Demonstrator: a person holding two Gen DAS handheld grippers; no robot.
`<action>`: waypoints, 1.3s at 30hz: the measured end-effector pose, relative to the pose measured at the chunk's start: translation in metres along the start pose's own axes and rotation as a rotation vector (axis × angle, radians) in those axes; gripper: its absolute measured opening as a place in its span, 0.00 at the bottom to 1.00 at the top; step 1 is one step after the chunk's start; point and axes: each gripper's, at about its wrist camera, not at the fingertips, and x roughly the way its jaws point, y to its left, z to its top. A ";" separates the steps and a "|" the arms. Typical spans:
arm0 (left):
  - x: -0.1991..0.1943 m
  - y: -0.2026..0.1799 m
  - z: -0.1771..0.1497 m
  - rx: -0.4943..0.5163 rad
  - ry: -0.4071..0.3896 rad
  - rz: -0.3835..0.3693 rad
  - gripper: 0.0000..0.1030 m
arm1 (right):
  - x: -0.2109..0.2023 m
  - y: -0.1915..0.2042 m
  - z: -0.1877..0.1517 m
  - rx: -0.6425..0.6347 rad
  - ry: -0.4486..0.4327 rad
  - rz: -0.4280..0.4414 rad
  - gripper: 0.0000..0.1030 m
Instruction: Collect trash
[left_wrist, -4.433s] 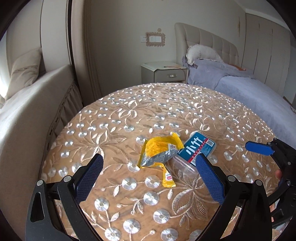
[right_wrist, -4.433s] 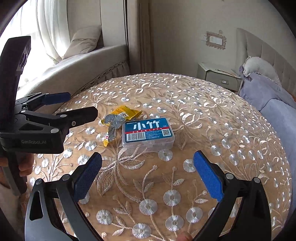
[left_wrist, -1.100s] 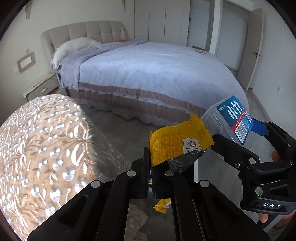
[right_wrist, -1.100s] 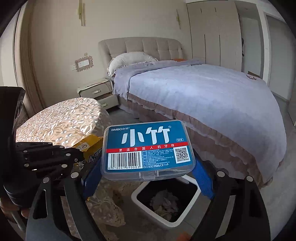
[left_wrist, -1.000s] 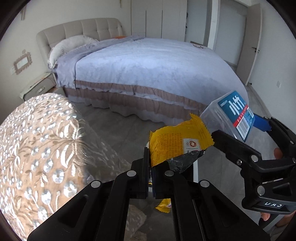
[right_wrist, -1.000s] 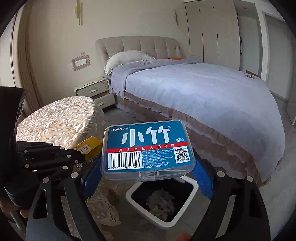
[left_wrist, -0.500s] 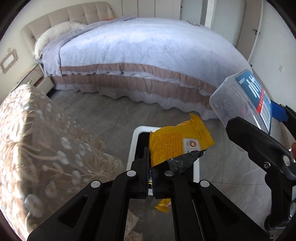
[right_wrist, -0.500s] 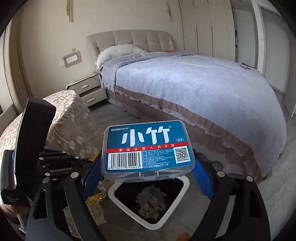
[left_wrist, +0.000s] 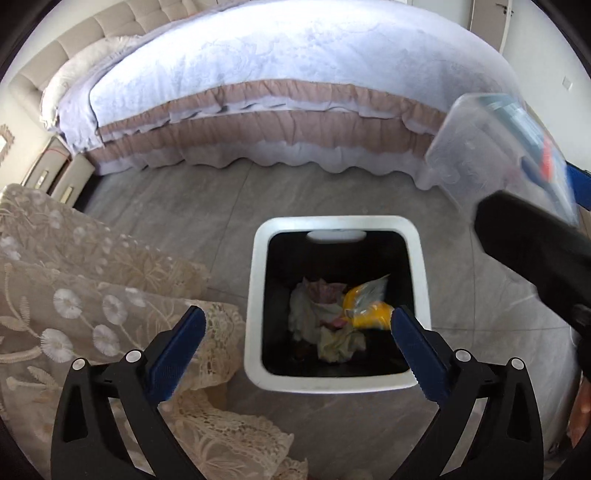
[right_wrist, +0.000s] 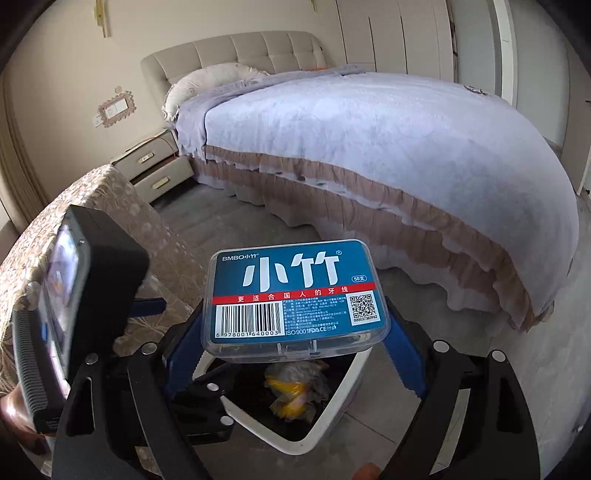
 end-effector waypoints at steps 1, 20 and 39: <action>-0.002 0.002 -0.001 0.000 -0.005 0.012 0.96 | 0.003 0.000 0.000 -0.001 0.004 -0.001 0.84; -0.084 0.052 -0.016 -0.111 -0.130 0.338 0.96 | 0.058 0.032 -0.014 -0.032 0.107 0.015 0.95; -0.194 0.077 -0.053 -0.252 -0.322 0.280 0.95 | -0.058 0.085 0.016 -0.172 -0.178 -0.021 0.96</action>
